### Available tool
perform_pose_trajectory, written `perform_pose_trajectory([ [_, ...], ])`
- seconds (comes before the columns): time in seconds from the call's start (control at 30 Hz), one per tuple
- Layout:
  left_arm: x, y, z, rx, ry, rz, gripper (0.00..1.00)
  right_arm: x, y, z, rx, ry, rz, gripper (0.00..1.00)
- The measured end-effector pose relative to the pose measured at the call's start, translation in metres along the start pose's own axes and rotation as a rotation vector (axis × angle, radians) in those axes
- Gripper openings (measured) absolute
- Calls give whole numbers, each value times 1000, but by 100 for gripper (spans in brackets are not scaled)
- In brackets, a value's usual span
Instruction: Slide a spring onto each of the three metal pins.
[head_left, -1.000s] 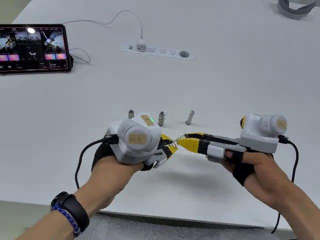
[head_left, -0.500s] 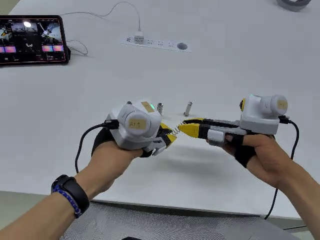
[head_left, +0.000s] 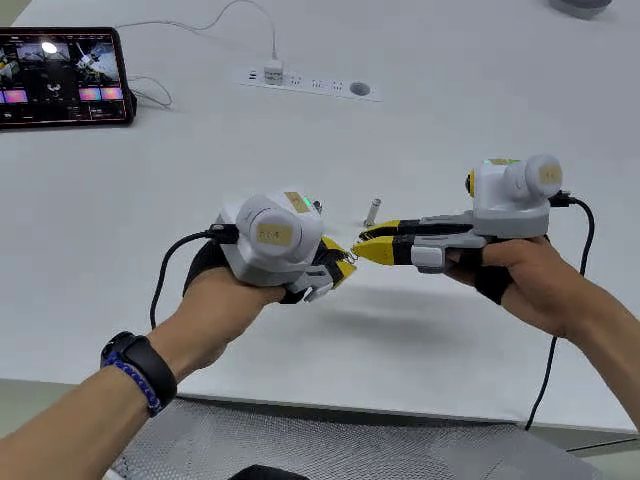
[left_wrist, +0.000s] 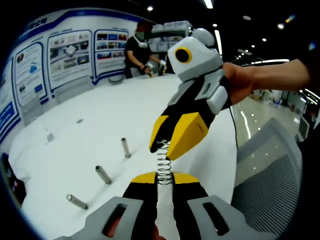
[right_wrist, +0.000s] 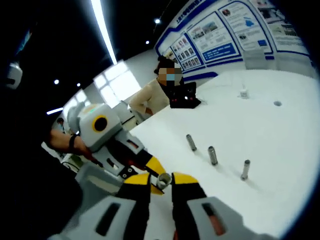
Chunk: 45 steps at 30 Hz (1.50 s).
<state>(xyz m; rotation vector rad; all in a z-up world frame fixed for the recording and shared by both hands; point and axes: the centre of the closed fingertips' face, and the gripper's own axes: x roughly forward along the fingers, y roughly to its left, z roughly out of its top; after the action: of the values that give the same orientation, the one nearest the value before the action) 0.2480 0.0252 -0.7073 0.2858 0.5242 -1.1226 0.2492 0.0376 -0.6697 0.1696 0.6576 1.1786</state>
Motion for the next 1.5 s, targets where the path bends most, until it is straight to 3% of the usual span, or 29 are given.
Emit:
perform_pose_trajectory([
  [0.1, 1, -2, 1, 5, -2, -13, 9, 0, 0, -7, -61, 90, 7, 16],
  [0.4, 3, -9, 8, 24, -15, -61, 9, -2, 6, -10, -212, 240, 60, 13],
  [0.6, 2, -14, 13, 25, -43, -112, 9, -6, 11, -16, -399, 392, 114, 13],
  [0.77, 1, -18, 14, 37, -52, -127, 9, -5, 14, -21, -461, 466, 145, 13],
  [0.97, -1, -16, 10, 65, -56, -111, 10, -1, 13, -23, -496, 489, 149, 12],
  [1.1, -4, -10, 9, 10, -79, -93, 11, 0, 8, -21, -487, 475, 134, 12],
  [1.17, -5, -2, 3, 27, -51, -46, 15, -2, 2, -20, -488, 471, 120, 12],
  [1.2, -6, -3, -1, 22, -45, -49, 18, -4, -2, -18, -481, 467, 111, 12],
  [1.33, -13, 3, -11, -9, -46, -32, 20, -11, -14, -9, -452, 434, 78, 12],
  [1.5, -23, 13, -21, -55, -49, 11, 21, -22, -27, -7, -449, 447, 38, 12],
])
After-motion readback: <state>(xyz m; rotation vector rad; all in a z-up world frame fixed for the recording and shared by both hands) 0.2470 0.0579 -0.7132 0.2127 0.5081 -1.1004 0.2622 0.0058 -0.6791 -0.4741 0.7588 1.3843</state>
